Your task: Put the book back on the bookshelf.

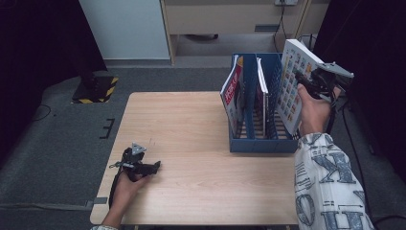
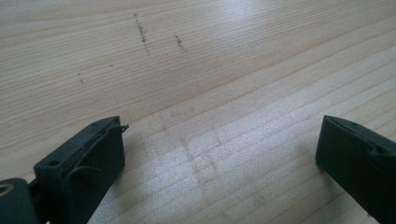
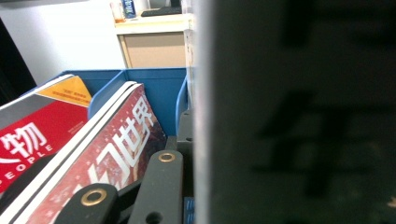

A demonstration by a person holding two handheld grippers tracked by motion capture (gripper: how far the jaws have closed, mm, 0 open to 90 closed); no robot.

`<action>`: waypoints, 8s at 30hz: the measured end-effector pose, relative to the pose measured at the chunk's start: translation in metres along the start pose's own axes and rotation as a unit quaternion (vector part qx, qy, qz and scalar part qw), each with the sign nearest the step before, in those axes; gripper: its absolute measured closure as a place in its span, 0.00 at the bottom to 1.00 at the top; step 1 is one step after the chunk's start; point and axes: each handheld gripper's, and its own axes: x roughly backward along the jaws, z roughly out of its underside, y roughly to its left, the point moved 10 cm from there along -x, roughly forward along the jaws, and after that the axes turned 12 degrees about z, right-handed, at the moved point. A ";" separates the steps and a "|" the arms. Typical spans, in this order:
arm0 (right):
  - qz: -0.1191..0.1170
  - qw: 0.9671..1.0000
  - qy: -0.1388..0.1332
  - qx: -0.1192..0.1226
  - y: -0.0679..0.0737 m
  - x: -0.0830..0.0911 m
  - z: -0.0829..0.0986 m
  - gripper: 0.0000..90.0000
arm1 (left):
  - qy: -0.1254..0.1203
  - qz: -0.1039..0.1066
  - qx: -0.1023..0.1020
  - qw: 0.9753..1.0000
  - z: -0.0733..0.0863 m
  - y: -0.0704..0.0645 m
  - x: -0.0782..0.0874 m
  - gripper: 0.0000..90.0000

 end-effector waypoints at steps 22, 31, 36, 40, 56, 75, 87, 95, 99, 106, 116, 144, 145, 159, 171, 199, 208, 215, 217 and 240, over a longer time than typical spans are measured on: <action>0.011 1.000 -0.008 -0.016 -0.001 -0.024 0.030 0.82 | 0.002 -0.003 0.001 1.000 0.001 0.000 0.001 0.01; 0.009 1.000 0.000 -0.016 0.000 -0.030 0.045 0.82 | 0.002 -0.003 0.001 1.000 0.001 0.000 0.001 0.01; 0.010 1.000 0.000 -0.022 -0.001 -0.033 0.050 0.82 | 0.002 -0.003 0.001 1.000 0.001 0.000 0.001 0.01; 0.009 1.000 0.002 -0.021 0.000 -0.034 0.052 0.82 | 0.002 -0.003 0.001 1.000 0.001 0.000 0.001 0.01; 0.012 1.000 0.004 -0.017 0.003 -0.035 0.061 0.82 | 0.001 -0.004 0.002 1.000 0.000 0.000 0.000 0.01; -0.001 1.000 0.014 -0.012 0.006 -0.039 0.075 0.82 | 0.002 -0.003 0.002 1.000 0.000 0.000 0.000 0.00; -0.015 1.000 0.007 -0.008 0.007 -0.031 0.065 0.80 | 0.002 -0.004 0.002 1.000 0.000 0.000 0.000 0.01; -0.005 1.000 0.000 0.008 0.008 -0.030 0.065 0.81 | 0.002 -0.004 0.002 1.000 0.000 0.000 0.000 0.01; 0.002 1.000 -0.005 0.008 0.005 -0.029 0.061 0.81 | 0.002 -0.004 0.002 1.000 0.000 0.000 0.000 0.01; 0.006 1.000 -0.021 -0.001 0.000 -0.030 0.051 0.82 | 0.002 -0.004 0.003 1.000 0.000 0.000 0.000 0.01; 0.012 0.999 -0.037 -0.001 -0.006 -0.037 0.042 0.82 | 0.001 -0.006 0.003 1.000 0.000 0.000 0.000 0.01; -0.001 0.999 -0.031 0.008 -0.002 -0.046 0.063 0.81 | 0.000 -0.008 0.006 1.000 -0.001 0.001 -0.001 0.01; -0.003 0.999 -0.031 0.009 -0.001 -0.045 0.064 0.81 | 0.000 -0.008 0.006 1.000 -0.001 0.001 -0.001 0.01; -0.033 0.999 -0.014 0.017 0.001 -0.030 0.075 0.77 | 0.000 -0.009 0.006 1.000 -0.001 0.001 -0.001 0.01; -0.052 0.998 -0.006 0.024 0.019 -0.017 0.081 0.39 | 0.001 -0.010 0.007 1.000 -0.001 0.001 -0.001 0.01; -0.054 0.998 0.017 0.013 0.018 0.013 0.088 0.07 | 0.000 -0.010 0.008 1.000 -0.001 0.000 -0.001 0.01; -0.059 0.998 0.026 0.020 0.019 0.023 0.095 0.06 | 0.000 -0.010 0.008 1.000 -0.001 0.000 -0.001 0.01; -0.060 0.997 0.031 0.023 0.017 0.030 0.102 0.05 | 0.000 -0.010 0.008 1.000 -0.001 0.000 -0.001 0.01; -0.059 0.998 0.031 0.021 0.016 0.031 0.103 0.05 | 0.000 -0.010 0.008 1.000 -0.001 0.000 -0.001 0.01; -0.079 0.995 0.053 0.030 0.019 0.062 0.144 0.05 | 0.000 -0.011 0.008 1.000 -0.001 0.000 -0.001 0.01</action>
